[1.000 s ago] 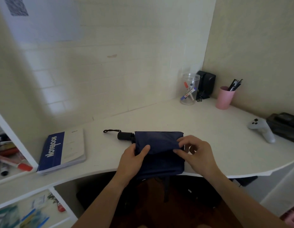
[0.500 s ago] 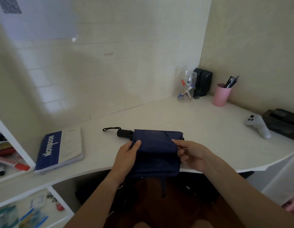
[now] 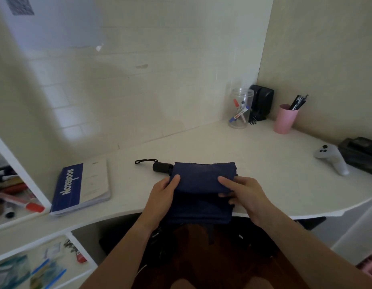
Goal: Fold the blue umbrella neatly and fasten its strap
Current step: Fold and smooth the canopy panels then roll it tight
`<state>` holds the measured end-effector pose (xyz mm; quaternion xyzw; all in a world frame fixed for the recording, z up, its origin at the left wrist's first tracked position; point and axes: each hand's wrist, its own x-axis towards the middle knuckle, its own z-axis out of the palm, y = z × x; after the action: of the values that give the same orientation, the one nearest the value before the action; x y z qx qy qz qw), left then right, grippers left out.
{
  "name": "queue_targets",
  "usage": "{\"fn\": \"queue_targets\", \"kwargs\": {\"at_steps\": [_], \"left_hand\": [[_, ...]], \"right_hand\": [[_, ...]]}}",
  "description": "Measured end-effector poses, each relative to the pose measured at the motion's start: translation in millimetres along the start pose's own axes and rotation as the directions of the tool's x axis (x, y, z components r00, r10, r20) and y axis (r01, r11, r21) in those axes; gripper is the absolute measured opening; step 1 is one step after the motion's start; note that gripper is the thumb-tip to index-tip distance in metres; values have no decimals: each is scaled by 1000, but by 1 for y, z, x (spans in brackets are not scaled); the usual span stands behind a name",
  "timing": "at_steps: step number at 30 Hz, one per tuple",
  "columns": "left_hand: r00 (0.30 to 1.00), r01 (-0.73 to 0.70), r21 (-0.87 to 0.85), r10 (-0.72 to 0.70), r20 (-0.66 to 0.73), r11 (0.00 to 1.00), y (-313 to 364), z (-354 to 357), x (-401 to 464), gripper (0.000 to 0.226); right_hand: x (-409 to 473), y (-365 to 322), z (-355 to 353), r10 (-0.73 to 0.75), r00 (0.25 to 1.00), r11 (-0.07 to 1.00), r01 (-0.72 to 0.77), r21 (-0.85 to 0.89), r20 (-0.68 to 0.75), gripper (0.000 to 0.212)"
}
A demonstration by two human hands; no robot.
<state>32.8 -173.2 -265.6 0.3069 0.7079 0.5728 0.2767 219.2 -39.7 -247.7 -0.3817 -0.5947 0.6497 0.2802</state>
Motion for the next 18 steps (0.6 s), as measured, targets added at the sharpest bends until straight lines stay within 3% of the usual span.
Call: {"fn": "queue_targets", "kwargs": {"at_steps": [6,10,14,18], "left_hand": [[997,33,-69,-37,-63,997,-5,-4,8,47],[994,-2,-91,-8,-105,996,-8,-8,10,40],[997,-51,46,54,-58,998,-14,-10,11,34],[993,-106,229,116,-29,968,-16,-9,8,59]], "right_hand": [[-8,14,-6,-4,999,1000,3,29,31,40],[-7,25,10,-109,987,973,81,-215,-122,58],[0,31,8,-134,979,973,101,-206,-152,54],[4,31,-5,-64,992,995,55,-81,-110,41]]}}
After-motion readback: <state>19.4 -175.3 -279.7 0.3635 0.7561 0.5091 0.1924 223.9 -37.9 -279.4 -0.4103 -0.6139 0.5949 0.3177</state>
